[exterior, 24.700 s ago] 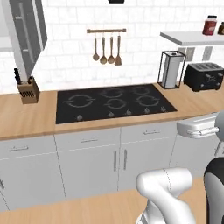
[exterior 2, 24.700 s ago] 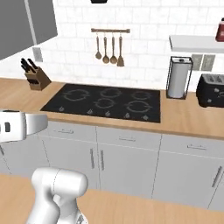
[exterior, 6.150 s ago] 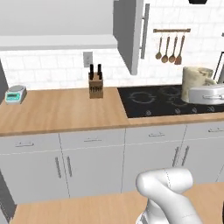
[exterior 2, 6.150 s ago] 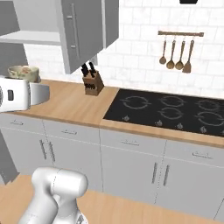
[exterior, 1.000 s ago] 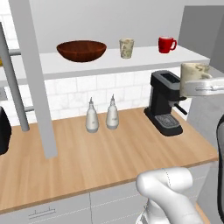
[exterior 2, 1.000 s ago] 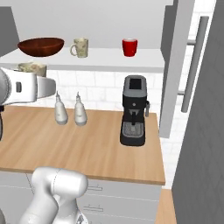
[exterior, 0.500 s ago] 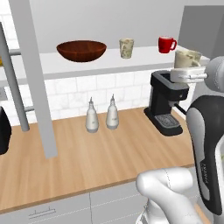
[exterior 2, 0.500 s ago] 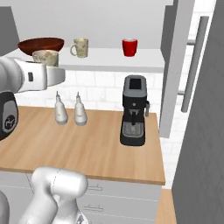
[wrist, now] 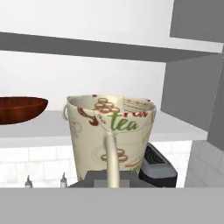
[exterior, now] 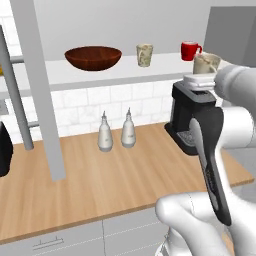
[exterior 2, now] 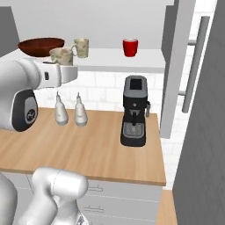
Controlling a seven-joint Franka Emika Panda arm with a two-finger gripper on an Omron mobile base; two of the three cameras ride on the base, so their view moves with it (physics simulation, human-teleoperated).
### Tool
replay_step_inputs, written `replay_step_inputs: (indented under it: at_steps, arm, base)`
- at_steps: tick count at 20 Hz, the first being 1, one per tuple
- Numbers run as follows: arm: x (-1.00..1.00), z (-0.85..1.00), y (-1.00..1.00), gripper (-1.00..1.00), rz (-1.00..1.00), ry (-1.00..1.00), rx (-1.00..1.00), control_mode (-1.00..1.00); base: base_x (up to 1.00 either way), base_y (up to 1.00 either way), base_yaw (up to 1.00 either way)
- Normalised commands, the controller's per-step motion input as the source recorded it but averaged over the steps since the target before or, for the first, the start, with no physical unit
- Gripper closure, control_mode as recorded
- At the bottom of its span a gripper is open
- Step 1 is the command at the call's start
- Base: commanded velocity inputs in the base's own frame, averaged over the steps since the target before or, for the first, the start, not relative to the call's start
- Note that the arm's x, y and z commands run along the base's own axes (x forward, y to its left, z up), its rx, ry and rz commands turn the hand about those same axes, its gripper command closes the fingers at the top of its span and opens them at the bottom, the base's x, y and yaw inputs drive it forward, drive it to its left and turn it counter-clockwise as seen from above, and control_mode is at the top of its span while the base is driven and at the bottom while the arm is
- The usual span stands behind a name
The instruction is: Gather all objects into one cabinet and sort the glasses and bowls to opposite sides.
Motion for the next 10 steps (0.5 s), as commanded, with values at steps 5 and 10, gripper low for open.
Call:
replay_step_inputs:
  at_steps: [5,10]
  arm:
    - [0.35,0.01,-0.01,1.0,-0.07,0.01,0.0,-1.0]
    - [0.7,-0.07,-0.2,1.0,0.0,-0.04,0.0,-1.0]
  base:
    - [0.0,0.0,0.0]
    - [0.0,0.0,0.0]
